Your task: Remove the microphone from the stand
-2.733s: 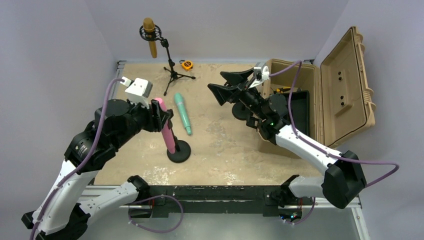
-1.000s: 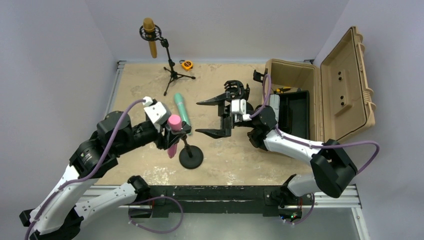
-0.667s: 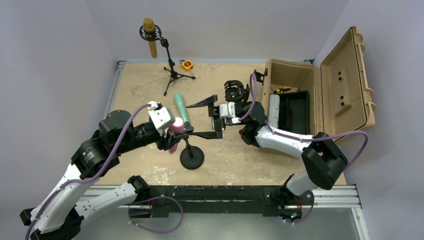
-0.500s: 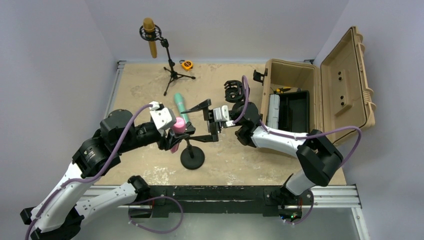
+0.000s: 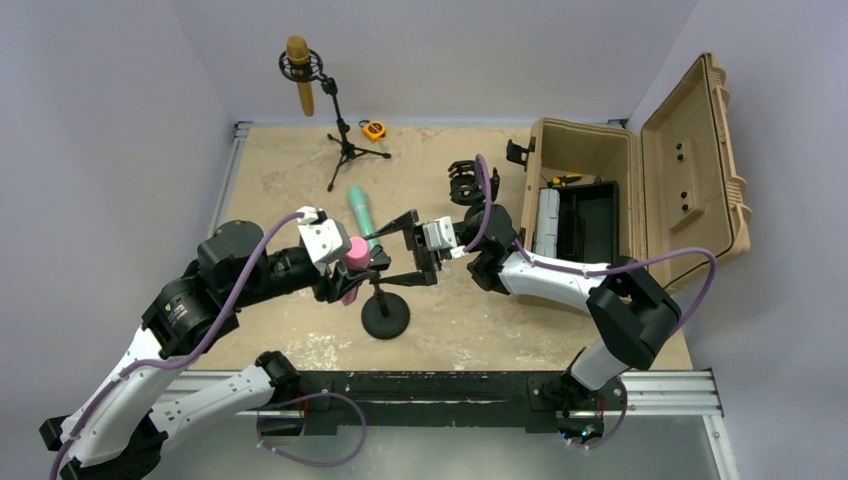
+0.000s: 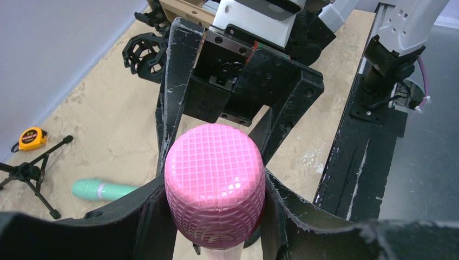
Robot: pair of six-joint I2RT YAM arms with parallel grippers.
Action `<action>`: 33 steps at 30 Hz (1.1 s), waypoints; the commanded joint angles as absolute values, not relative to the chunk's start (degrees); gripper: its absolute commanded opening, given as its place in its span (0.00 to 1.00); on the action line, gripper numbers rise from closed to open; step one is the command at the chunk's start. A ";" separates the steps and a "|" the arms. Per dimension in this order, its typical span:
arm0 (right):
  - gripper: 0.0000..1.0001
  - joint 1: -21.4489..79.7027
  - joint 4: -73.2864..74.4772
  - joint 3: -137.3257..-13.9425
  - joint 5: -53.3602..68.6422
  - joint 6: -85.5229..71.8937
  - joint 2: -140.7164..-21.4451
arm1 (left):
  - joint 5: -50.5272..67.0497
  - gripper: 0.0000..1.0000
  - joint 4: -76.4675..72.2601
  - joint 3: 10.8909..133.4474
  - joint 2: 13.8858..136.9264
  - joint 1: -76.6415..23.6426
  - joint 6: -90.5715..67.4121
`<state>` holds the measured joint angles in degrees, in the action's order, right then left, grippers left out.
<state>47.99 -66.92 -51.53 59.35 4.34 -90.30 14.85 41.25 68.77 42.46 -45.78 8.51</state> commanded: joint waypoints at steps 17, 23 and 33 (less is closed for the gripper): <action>0.67 45.11 -71.87 -50.58 65.48 2.30 -87.84 | 14.79 0.00 42.89 69.71 41.24 -45.84 12.48; 0.75 45.11 -72.22 -51.18 65.82 1.40 -89.14 | 15.29 0.00 42.96 69.78 41.65 -45.82 12.35; 0.70 45.18 -71.27 -53.33 67.36 0.80 -89.52 | 15.54 0.00 42.83 69.87 42.01 -45.84 12.17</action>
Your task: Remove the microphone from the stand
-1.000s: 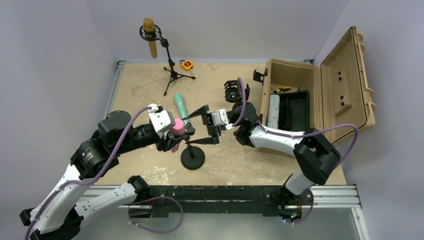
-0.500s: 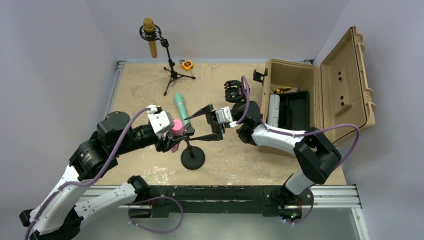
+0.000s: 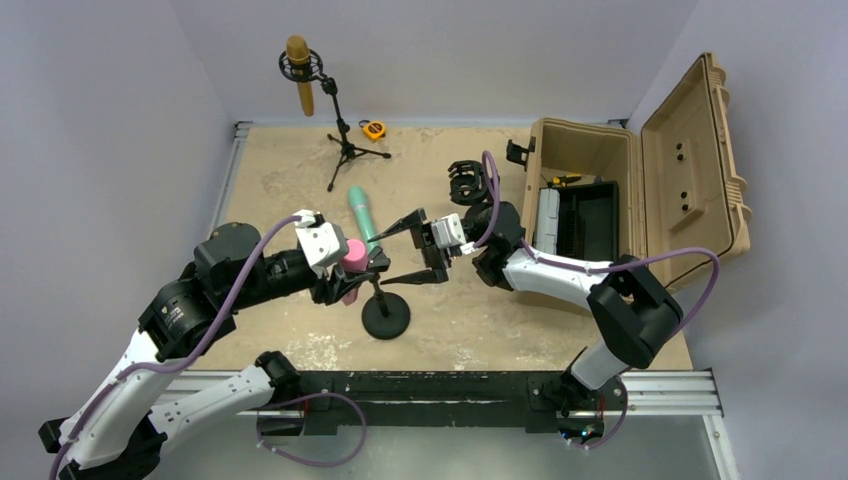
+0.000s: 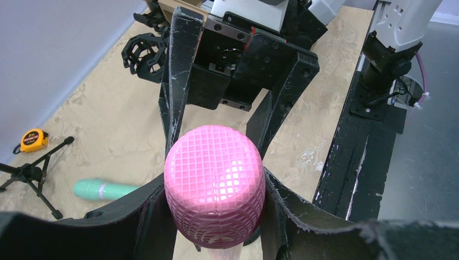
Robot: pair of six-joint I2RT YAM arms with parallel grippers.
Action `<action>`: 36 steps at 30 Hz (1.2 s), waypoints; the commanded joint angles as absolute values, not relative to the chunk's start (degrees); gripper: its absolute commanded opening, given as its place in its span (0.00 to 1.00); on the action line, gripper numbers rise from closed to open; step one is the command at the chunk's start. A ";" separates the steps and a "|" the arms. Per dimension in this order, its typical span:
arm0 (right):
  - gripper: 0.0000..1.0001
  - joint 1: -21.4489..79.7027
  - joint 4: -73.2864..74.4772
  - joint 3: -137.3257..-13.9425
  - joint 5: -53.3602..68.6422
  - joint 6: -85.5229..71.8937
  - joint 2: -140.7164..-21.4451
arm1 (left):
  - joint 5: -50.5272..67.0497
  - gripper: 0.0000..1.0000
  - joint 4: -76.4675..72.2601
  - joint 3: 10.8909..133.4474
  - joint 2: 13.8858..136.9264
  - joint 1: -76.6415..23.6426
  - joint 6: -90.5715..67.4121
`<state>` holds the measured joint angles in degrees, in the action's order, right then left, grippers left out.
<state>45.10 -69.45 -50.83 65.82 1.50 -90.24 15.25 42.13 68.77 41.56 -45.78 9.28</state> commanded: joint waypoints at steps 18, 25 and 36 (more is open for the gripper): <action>0.00 45.19 -76.81 -50.97 61.49 -3.34 -89.51 | 15.07 0.00 42.14 70.91 42.27 -45.89 10.04; 0.35 45.17 -67.65 -53.60 58.52 1.37 -89.78 | 17.02 0.00 42.70 72.57 42.09 -45.80 9.85; 0.95 46.25 -56.47 -55.34 57.27 10.33 -85.36 | 16.95 0.00 41.76 72.52 42.41 -45.82 11.45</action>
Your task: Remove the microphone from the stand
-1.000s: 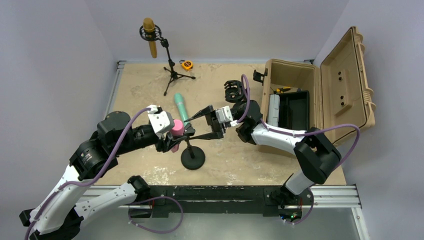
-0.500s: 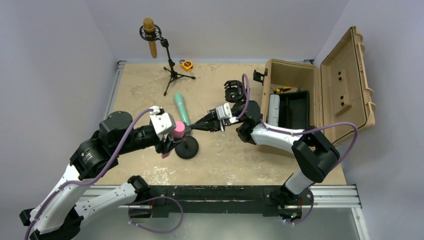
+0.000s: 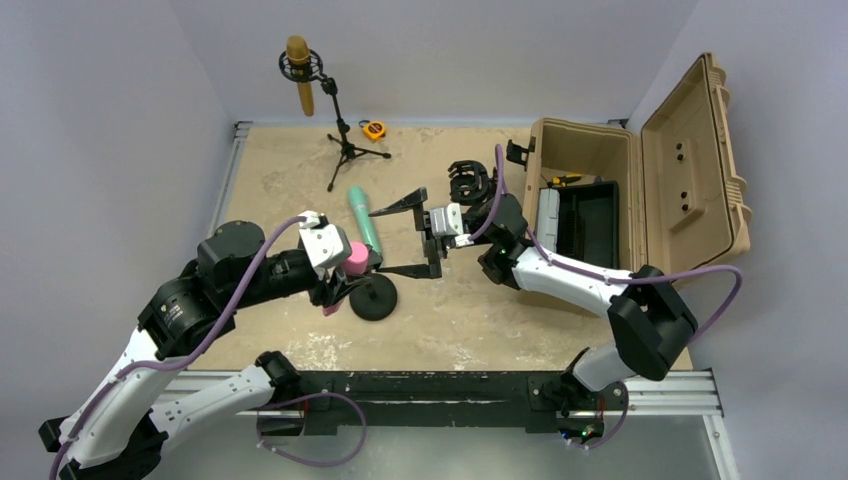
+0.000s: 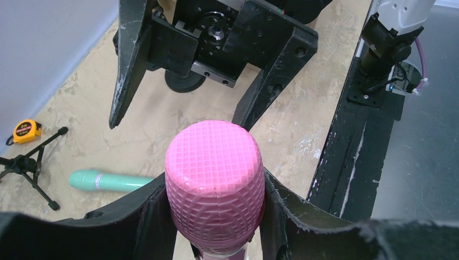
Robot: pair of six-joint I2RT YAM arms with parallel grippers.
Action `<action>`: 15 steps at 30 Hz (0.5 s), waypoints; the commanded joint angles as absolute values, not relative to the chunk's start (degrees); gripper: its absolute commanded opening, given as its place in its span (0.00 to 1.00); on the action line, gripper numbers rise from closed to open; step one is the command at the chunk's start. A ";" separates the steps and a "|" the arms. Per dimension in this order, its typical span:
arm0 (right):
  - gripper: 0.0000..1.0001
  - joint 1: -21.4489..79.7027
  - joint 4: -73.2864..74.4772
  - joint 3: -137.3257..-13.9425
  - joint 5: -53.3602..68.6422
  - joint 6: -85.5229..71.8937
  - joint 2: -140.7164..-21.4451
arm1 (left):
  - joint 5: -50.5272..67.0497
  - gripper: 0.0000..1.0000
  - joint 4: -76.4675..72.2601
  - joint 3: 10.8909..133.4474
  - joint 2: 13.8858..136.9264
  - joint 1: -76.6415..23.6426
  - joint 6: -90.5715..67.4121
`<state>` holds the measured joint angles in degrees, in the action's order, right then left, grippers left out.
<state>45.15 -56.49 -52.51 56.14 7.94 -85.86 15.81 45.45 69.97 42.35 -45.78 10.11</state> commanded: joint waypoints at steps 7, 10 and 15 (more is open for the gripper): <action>0.87 48.87 -52.53 -62.42 61.75 13.30 -90.70 | 16.41 0.00 42.71 73.12 42.60 -45.81 11.45; 0.81 48.87 -51.48 -62.85 62.39 14.26 -91.16 | 16.31 0.00 42.73 72.96 42.28 -45.87 11.28; 0.62 48.86 -49.08 -63.87 63.81 16.07 -92.32 | 16.67 0.00 42.62 72.78 42.35 -45.79 11.16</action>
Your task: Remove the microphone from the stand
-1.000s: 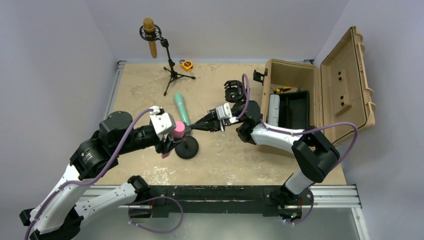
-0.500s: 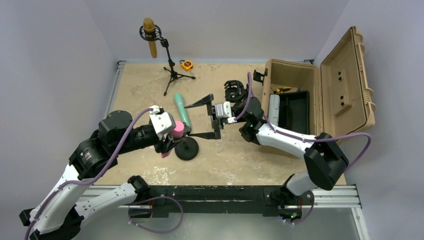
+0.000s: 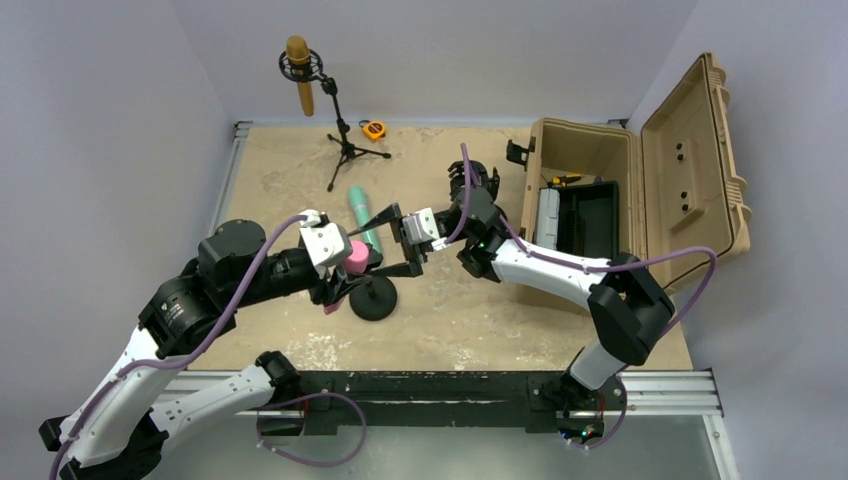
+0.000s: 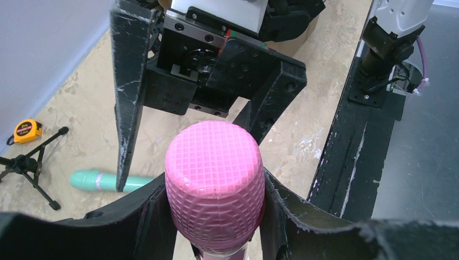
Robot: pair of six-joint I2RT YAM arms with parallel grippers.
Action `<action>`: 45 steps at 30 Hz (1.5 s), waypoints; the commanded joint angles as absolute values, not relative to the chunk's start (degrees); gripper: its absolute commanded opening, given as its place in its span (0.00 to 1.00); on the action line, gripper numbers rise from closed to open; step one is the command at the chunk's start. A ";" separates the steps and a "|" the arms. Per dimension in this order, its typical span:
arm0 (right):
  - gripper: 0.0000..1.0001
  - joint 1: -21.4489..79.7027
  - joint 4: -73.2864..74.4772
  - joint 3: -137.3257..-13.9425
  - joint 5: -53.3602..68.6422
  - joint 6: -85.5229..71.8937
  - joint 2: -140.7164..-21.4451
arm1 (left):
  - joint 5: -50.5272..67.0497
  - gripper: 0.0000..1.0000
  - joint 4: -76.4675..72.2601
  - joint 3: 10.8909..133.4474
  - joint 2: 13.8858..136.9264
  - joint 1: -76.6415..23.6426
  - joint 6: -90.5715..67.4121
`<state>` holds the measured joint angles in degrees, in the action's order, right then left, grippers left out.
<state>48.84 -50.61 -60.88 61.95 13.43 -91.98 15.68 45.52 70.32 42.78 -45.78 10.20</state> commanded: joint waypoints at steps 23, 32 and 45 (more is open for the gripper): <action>0.00 47.81 -58.26 -59.59 61.12 5.80 -90.54 | 20.60 0.00 43.80 84.02 45.90 -45.87 9.36; 0.00 47.94 -65.22 -49.76 38.87 -12.71 -78.77 | 4.68 0.00 31.46 77.88 47.54 -45.80 3.21; 0.00 49.13 -67.38 -38.62 14.69 -15.02 -65.66 | -22.59 0.00 36.12 87.00 55.24 -45.82 -4.73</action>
